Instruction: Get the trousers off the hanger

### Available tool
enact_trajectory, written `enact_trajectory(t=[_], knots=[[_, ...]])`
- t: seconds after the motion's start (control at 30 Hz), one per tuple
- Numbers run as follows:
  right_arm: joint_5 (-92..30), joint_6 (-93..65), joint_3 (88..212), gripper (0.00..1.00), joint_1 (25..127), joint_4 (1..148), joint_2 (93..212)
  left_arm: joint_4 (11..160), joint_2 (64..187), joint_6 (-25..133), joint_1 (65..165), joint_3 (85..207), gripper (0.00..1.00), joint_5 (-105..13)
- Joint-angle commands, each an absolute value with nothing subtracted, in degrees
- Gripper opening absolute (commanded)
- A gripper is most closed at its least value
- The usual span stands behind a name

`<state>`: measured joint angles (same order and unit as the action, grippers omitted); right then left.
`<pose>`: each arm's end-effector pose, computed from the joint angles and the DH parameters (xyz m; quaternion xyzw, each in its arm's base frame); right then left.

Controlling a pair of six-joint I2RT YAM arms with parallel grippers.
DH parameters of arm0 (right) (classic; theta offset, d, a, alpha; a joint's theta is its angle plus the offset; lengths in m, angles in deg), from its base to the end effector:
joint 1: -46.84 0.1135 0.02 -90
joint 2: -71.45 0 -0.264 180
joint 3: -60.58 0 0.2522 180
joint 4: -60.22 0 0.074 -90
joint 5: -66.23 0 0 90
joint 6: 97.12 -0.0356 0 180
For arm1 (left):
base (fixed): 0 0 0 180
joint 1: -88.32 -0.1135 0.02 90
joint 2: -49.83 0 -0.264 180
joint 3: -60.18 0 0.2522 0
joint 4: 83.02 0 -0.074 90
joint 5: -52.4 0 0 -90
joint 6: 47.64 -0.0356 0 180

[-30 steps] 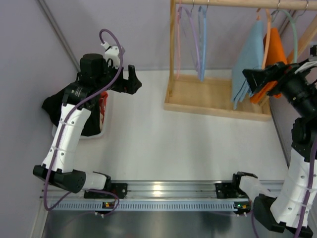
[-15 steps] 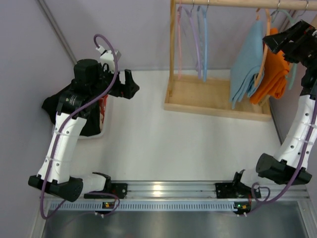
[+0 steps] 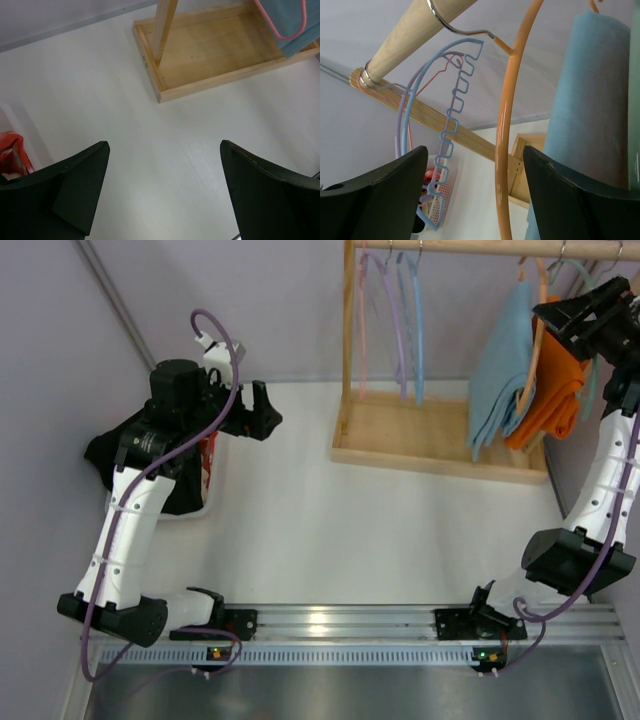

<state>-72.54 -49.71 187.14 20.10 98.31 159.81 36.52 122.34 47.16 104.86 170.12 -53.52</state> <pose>0.2872 -0.1147 0.5335 0.1256 0.6954 0.3778 0.5983 0.2278 -0.0778 0.4762 0.1605 0.8138 -0.2147 0.5156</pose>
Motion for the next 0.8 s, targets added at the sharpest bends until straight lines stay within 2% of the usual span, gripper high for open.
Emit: enact_trajectory(t=[0.0, 0.43, 0.6, 0.77], knots=[[-74.4, -52.6, 187.3, 0.77, 20.9, 91.8, 160.4, 38.7, 122.5, 47.1, 104.7, 170.3, 0.98, -55.3], [-75.4, -56.9, 186.1, 0.68, 25.0, 85.9, 164.9, 38.7, 124.6, 46.8, 104.7, 170.9, 0.98, -57.8], [-77.9, -62.9, 185.4, 0.52, 25.0, 78.5, 166.3, 38.7, 125.2, 47.3, 104.5, 170.4, 0.98, -58.7], [-79.4, -68.6, 185.2, 0.29, 25.2, 72.5, 167.0, 38.7, 125.8, 47.6, 104.1, 171.1, 0.98, -59.0]])
